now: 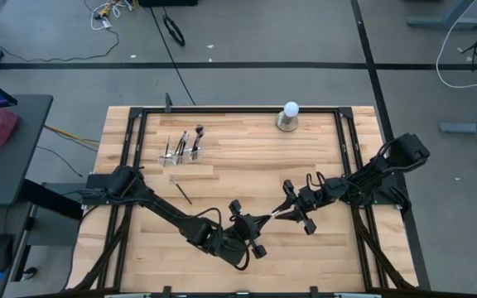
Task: Put items in baskets/containers
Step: Put the black eyeshadow brush into the left section of the transparent organizer
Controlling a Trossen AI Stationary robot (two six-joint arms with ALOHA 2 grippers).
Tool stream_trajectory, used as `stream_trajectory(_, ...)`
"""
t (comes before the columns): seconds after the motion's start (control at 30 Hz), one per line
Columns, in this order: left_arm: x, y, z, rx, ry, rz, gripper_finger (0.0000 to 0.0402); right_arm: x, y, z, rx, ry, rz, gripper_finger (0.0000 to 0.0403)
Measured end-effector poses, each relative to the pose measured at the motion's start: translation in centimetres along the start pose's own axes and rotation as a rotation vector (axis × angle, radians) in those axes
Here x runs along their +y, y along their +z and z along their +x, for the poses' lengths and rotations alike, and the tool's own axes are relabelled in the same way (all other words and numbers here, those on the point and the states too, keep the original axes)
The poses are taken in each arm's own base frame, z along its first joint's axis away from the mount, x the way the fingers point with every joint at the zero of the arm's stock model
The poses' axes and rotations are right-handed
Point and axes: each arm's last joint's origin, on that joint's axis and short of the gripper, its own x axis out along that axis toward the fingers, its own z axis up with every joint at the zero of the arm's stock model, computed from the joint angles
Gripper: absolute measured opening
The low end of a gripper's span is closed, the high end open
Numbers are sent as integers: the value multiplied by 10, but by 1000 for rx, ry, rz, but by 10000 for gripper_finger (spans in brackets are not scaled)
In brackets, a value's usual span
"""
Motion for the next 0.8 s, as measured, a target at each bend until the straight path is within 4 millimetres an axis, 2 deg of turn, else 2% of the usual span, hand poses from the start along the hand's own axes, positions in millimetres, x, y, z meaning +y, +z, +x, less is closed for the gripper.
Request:
stream_trajectory(0.13,0,0,0,0,-1,-1,16,0,0,0,-1,-5,-6,25)
stream_trajectory(0.2,0,0,0,0,-2,-6,18,0,0,0,1,-1,-14,10)
stream_trajectory(0.3,0,0,0,2,-1,-16,34,0,0,0,5,-2,-2,11)
stream_trajectory(0.37,1,-2,2,16,-5,-1,58,0,-1,0,18,-8,2,8)
stream_trajectory(0.63,18,-8,21,121,-9,13,192,-3,-6,5,145,-78,3,4)
stream_trajectory(0.7,22,-9,26,159,-33,15,201,-3,-6,8,165,-82,-4,4)
stream_trajectory(0.8,27,-12,31,216,-62,20,190,-3,-8,11,202,-89,-20,4)
